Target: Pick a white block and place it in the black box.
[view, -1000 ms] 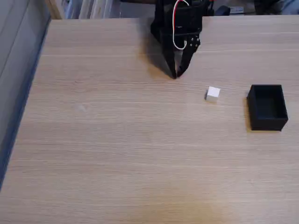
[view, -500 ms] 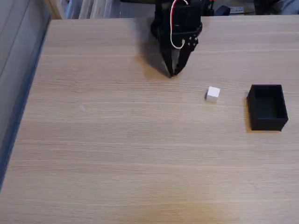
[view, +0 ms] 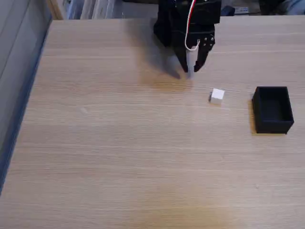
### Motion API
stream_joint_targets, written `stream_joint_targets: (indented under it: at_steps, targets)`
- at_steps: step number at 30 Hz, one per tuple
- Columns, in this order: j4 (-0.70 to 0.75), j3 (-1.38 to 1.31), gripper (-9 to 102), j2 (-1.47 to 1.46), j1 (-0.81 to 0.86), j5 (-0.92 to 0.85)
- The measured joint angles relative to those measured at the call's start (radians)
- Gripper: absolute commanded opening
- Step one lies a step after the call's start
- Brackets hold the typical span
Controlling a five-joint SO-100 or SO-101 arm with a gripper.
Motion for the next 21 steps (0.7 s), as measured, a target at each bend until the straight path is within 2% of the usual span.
stream_joint_targets:
  at_steps: [5,15,21]
  targets:
    - [0.029,-0.091,24,-0.103,-0.052,0.083]
    - [0.014,-0.25,26,-0.307,-0.149,0.273]
    - [-0.017,-0.316,26,-0.443,-0.143,0.334]
